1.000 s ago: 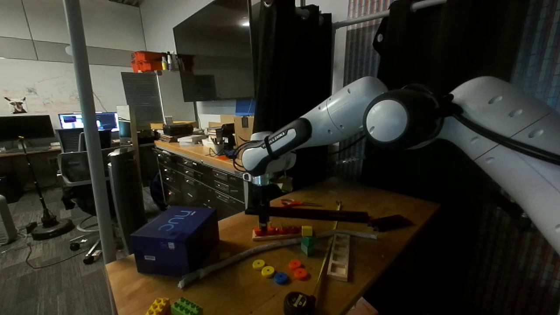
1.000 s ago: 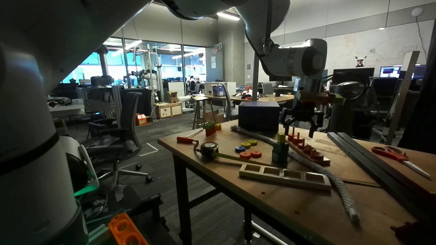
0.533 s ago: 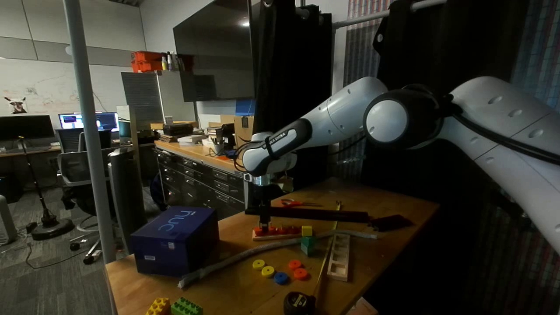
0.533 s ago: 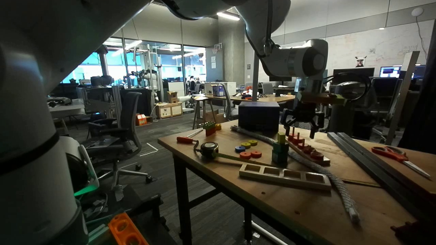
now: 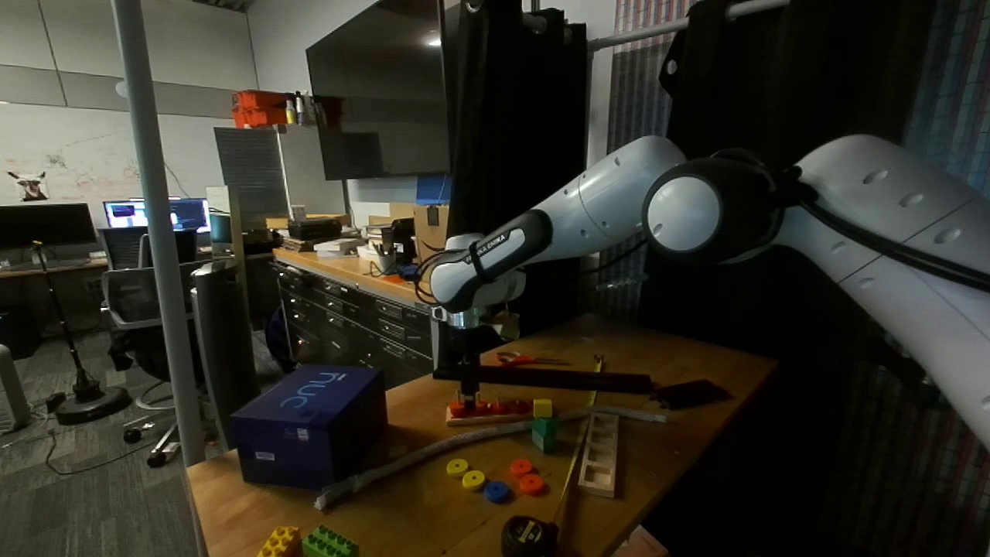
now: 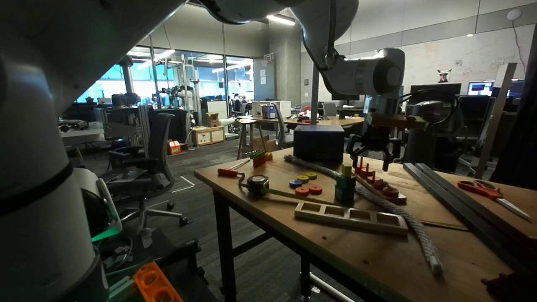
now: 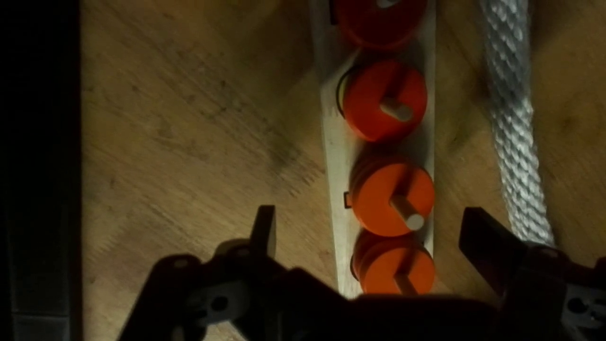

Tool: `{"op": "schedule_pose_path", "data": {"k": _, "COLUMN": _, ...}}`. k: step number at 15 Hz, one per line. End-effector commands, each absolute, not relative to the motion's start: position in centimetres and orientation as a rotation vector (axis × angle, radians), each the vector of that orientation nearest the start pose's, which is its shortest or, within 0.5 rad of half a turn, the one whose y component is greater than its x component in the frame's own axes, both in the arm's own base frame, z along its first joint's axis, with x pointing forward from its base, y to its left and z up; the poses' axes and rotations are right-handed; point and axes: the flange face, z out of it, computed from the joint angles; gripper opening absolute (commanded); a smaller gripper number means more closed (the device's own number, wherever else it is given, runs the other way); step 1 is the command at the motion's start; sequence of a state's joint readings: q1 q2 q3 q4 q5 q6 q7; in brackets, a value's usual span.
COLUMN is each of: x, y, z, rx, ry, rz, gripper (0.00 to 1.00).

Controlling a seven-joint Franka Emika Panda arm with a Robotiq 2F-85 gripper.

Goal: Remove the orange object from the thing and put it on the table

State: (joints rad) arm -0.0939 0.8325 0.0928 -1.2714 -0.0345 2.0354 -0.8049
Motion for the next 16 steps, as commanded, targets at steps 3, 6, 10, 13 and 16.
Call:
{"op": "schedule_pose_path", "data": {"k": 3, "x": 73.5, "y": -2.2, "z": 26.2, "rx": -2.867, "ry": -1.197, "rz": 0.040, "gripper": 0.59}}
{"op": "schedule_pose_path", "data": {"k": 6, "x": 73.3, "y": -2.2, "z": 26.3, "rx": -2.869, "ry": -1.198, "rz": 0.037, "gripper": 0.34}}
{"op": "schedule_pose_path", "data": {"k": 10, "x": 72.9, "y": -2.0, "z": 26.6, "rx": -2.883, "ry": -1.197, "rz": 0.025, "gripper": 0.24}}
{"op": "schedule_pose_path", "data": {"k": 13, "x": 72.6, "y": -1.8, "z": 27.0, "rx": -2.894, "ry": -1.198, "rz": 0.019, "gripper": 0.24}}
{"op": "schedule_pose_path", "data": {"k": 16, "x": 72.3, "y": -1.5, "z": 27.9, "rx": -2.905, "ry": -1.195, "rz": 0.012, "gripper": 0.24}}
